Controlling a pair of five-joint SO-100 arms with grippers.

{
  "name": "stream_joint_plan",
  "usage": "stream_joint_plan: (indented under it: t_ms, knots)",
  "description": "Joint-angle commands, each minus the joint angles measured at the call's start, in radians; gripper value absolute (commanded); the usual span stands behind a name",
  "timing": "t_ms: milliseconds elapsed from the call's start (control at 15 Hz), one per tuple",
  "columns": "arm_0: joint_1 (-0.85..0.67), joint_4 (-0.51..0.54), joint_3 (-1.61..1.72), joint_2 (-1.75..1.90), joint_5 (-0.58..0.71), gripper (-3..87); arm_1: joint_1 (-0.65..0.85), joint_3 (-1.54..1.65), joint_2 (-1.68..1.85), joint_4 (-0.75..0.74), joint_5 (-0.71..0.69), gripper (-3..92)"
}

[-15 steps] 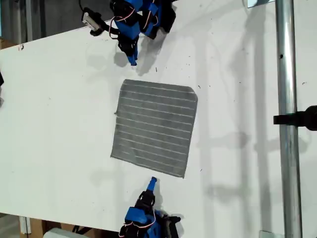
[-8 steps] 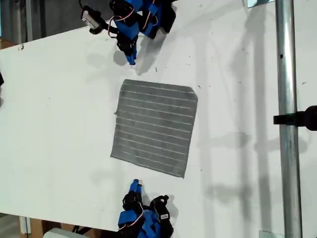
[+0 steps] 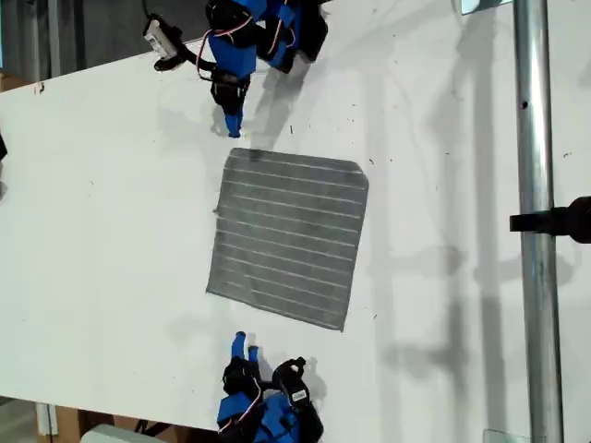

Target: Grasp corners of a towel and fold twice.

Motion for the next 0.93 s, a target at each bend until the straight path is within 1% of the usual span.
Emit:
stream_joint_plan:
  t_ms: [0,67,133,200,333,400,467,533,600,667,733,800,867]
  knots:
    - [0.032,-0.008,-0.006,0.008,0.066,5.9,-0.155,-0.058,-0.035,-0.104,-0.032,8.3]
    - [0.058,-0.035,-0.006,0.008,0.123,-2.4,-0.227,-0.1,-0.144,-0.166,-0.055,8.3]
    - [0.098,-0.063,-0.006,0.008,0.132,-2.6,-0.305,-0.183,-0.354,-0.253,-0.077,8.3]
    - [0.155,-0.058,-0.008,0.008,0.112,-2.6,-0.38,-0.348,-0.655,-0.281,-0.127,8.3]
    - [0.221,-0.077,-0.006,0.008,0.14,-2.6,-0.534,-0.795,-1.255,-0.17,-0.23,8.3]
    - [0.229,-0.069,-0.005,0.008,0.143,-2.6,-0.594,-0.986,-1.463,-0.106,-0.279,6.3]
    - [0.236,-0.064,-0.003,0.008,0.138,-2.7,-0.647,-1.154,-1.623,-0.04,-0.308,1.9]
    - [0.238,-0.064,-0.002,0.008,0.138,-2.7,-0.683,-1.305,-1.755,0.067,-0.299,-0.2]
    - [0.241,-0.064,0.0,0.008,0.141,-2.7,-0.706,-1.431,-1.842,0.167,-0.275,0.8]
    - [0.241,-0.067,0.0,0.008,0.147,-2.7,-0.723,-1.489,-1.875,0.201,-0.273,1.9]
    - [0.239,-0.071,0.0,0.008,0.153,-2.7,-0.739,-1.513,-1.856,0.201,-0.27,1.9]
    - [0.241,-0.075,0.002,0.008,0.16,-2.7,-0.75,-1.522,-1.815,0.202,-0.27,5.3]
    - [0.241,-0.075,0.002,0.008,0.163,-2.7,-0.756,-1.526,-1.767,0.241,-0.267,12.3]
